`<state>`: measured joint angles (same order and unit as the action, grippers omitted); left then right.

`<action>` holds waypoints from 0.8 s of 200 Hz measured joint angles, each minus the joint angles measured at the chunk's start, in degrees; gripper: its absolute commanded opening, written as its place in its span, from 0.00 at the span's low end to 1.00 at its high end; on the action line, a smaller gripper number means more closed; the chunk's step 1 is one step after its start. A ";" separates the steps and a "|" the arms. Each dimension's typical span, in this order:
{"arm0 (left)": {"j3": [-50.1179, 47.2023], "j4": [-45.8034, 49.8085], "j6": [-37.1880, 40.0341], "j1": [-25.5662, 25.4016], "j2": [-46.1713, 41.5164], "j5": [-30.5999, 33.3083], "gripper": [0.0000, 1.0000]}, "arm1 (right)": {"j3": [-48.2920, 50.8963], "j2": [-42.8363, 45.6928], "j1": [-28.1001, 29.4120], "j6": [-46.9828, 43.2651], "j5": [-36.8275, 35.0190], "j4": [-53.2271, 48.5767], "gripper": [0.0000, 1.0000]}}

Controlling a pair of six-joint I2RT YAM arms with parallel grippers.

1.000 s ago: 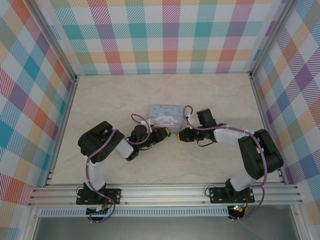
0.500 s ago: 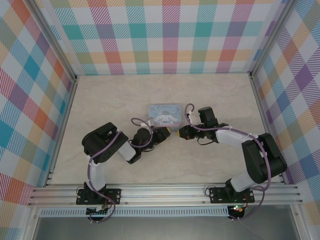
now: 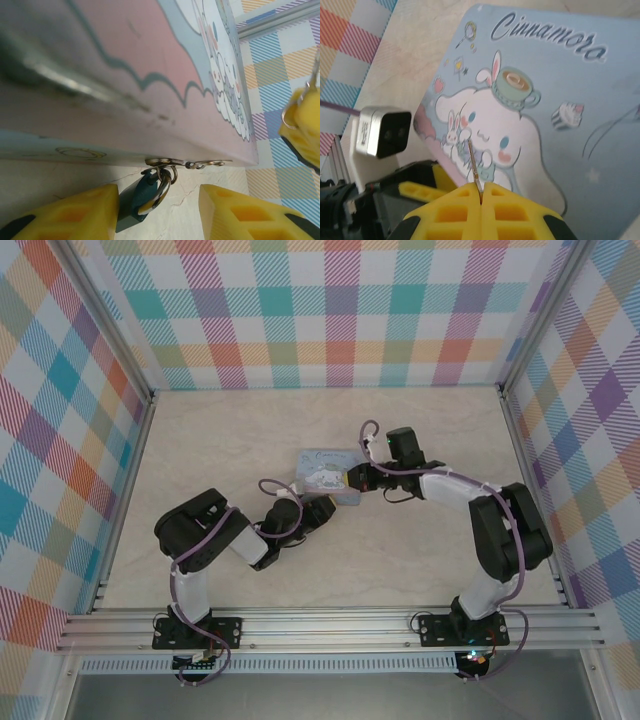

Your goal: Unlock a padlock with a key

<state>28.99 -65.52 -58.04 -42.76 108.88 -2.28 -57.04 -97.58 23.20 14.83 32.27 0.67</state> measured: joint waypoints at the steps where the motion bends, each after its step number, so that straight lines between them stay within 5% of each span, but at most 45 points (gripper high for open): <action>1: -0.02 0.00 0.00 0.00 0.00 0.00 0.47 | -0.22 -0.20 -0.02 -0.11 -0.02 -0.07 0.01; 56: 0.11 0.07 0.07 0.39 0.00 -0.42 0.47 | -5.38 -4.20 -1.11 -1.03 -2.10 -2.36 0.01; 160: 0.59 0.39 0.46 0.59 0.00 -1.68 0.53 | -0.37 -2.82 -1.49 -1.97 -3.13 0.81 0.01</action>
<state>29.58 -65.12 -57.58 -42.17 108.88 -3.97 -57.41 -100.40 21.71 12.86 29.15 1.48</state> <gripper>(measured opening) 0.524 0.050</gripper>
